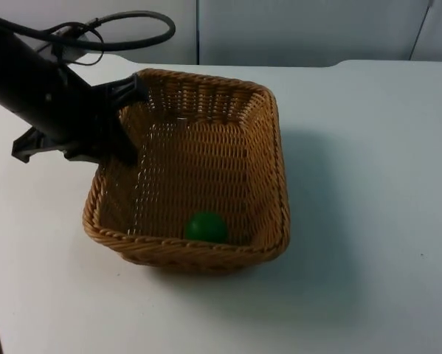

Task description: Pick up the basket with the left hand and place the ball into the basket with the right hand.

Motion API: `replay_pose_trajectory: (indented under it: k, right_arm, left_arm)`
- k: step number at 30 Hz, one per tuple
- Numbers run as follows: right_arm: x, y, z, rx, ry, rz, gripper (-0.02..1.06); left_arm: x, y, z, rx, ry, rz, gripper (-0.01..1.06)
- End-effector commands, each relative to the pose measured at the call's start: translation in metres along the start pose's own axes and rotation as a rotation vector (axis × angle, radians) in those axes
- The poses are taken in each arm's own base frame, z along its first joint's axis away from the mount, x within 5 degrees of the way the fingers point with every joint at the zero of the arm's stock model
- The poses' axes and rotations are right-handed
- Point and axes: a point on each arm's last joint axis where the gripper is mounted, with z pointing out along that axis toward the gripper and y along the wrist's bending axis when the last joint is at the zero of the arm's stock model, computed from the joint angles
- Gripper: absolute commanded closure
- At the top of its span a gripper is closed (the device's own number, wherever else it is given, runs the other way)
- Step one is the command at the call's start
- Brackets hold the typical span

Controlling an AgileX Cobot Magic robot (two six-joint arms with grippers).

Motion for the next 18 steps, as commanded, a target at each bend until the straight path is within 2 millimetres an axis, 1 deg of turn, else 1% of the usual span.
replay_pose_trajectory:
  k: [1, 2, 3, 5, 6, 10, 12, 13, 14, 18]
  right_arm:
    - [-0.0008, 0.0001, -0.0056, -0.005, -0.018, 0.005, 1.05]
    - [-0.0008, 0.0001, -0.0056, -0.005, -0.018, 0.005, 1.05]
    - [-0.0008, 0.0001, -0.0056, -0.005, -0.018, 0.005, 1.05]
    - [-0.0008, 0.0001, -0.0056, -0.005, -0.018, 0.005, 1.05]
    - [-0.0008, 0.0001, -0.0056, -0.005, -0.018, 0.005, 1.05]
    - [-0.0008, 0.0001, -0.0056, -0.005, -0.018, 0.005, 1.05]
    - [-0.0008, 0.0003, -0.0056, -0.007, -0.019, 0.006, 1.05]
    - [-0.0008, 0.0003, -0.0056, -0.007, -0.019, 0.006, 1.05]
    - [-0.0008, 0.0004, -0.0056, -0.008, -0.019, 0.006, 1.05]
    - [-0.0009, 0.0008, -0.0057, -0.012, -0.019, 0.008, 1.05]
  left_arm:
    - [-0.0015, -0.0008, -0.0009, 0.009, -0.014, -0.018, 0.95]
    - [-0.0014, -0.0002, -0.0002, 0.008, -0.014, -0.019, 0.92]
    - [-0.0012, 0.0004, 0.0004, 0.006, -0.012, -0.019, 0.88]
    - [-0.0015, 0.0007, 0.0004, 0.002, -0.015, -0.017, 0.76]
    - [-0.0015, 0.0007, 0.0004, 0.002, -0.015, -0.017, 0.76]
    - [-0.0012, 0.002, 0.0004, -0.013, -0.012, 0.005, 0.53]
    - [-0.001, 0.0024, 0.0004, -0.017, -0.009, 0.008, 0.46]
    - [-0.001, 0.0024, 0.0004, -0.017, -0.009, 0.008, 0.46]
    - [-0.0009, 0.0029, 0.0004, -0.022, -0.009, 0.015, 0.42]
    - [-0.0013, 0.0058, 0.0003, -0.054, -0.011, 0.057, 0.41]
